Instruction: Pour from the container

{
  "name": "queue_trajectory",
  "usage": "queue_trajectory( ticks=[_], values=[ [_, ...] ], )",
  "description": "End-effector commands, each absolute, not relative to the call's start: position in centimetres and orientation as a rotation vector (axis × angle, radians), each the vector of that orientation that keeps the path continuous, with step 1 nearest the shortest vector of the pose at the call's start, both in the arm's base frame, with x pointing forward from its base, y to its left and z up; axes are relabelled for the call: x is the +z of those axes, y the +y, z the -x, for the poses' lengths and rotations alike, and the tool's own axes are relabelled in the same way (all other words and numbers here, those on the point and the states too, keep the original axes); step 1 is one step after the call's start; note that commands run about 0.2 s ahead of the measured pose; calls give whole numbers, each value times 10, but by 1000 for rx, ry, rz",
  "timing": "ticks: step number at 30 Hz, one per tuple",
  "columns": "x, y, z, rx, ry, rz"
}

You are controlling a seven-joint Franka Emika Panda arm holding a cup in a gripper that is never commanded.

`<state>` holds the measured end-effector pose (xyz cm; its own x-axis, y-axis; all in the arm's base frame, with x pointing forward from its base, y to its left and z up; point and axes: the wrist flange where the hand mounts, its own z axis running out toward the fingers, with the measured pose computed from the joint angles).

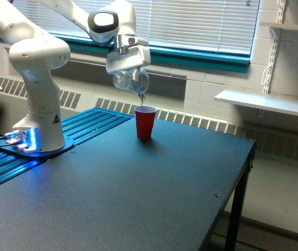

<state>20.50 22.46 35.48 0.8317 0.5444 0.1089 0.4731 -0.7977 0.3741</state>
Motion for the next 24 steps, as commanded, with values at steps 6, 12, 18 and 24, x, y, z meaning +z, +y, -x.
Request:
queue_trajectory(
  ticks=[6, 12, 18, 24],
  values=[
    [351, 222, -206, 263, 748, -2667],
    [352, 223, -207, 256, 749, -2662],
    [352, 223, -207, 252, 750, -2665],
    [353, 222, -209, 247, 759, -2671]
  ],
)
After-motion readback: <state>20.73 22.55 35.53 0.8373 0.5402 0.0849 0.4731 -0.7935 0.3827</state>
